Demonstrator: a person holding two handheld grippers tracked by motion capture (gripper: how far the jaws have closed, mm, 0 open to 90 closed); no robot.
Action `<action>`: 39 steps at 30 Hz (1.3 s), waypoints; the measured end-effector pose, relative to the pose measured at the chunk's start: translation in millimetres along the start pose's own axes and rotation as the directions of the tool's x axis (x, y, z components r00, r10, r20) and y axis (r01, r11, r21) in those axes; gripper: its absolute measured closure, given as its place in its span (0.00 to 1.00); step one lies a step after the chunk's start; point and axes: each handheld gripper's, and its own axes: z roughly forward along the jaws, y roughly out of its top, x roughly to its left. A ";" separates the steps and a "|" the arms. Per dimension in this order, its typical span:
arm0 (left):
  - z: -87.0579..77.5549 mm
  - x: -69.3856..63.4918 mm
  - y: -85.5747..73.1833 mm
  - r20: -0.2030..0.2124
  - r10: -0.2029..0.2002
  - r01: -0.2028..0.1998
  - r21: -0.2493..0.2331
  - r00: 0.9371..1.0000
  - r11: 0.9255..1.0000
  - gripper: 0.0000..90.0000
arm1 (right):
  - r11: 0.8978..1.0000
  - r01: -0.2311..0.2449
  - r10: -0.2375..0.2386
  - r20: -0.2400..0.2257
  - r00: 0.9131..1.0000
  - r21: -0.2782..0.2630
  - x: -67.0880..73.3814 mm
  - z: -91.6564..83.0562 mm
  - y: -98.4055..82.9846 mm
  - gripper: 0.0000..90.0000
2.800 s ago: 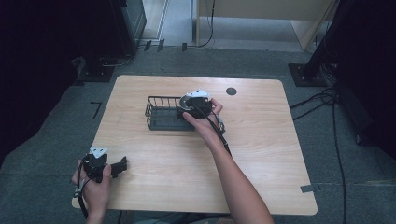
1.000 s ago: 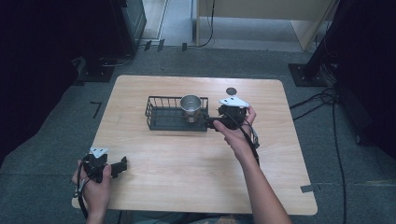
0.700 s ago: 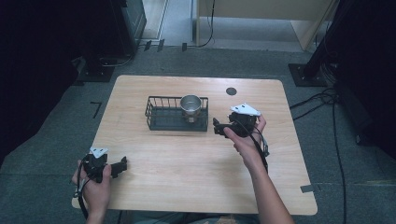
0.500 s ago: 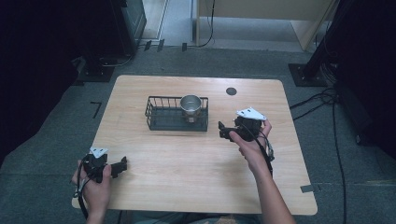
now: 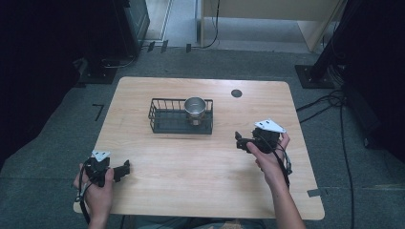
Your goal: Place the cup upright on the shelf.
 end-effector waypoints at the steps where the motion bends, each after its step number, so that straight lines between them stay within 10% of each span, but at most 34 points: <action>1: 0.0 0.0 0.0 0.000 0.000 0.000 0.000 1.000 1.000 0.00 | 1.000 -0.004 0.004 0.005 1.000 0.000 -1.9 -1.0 -1.7 0.00; 39: -0.1 0.0 0.0 0.001 -0.001 0.001 0.001 1.000 1.000 0.00 | 0.990 -0.114 0.101 0.156 0.983 0.080 -72.5 -34.8 -76.6 0.00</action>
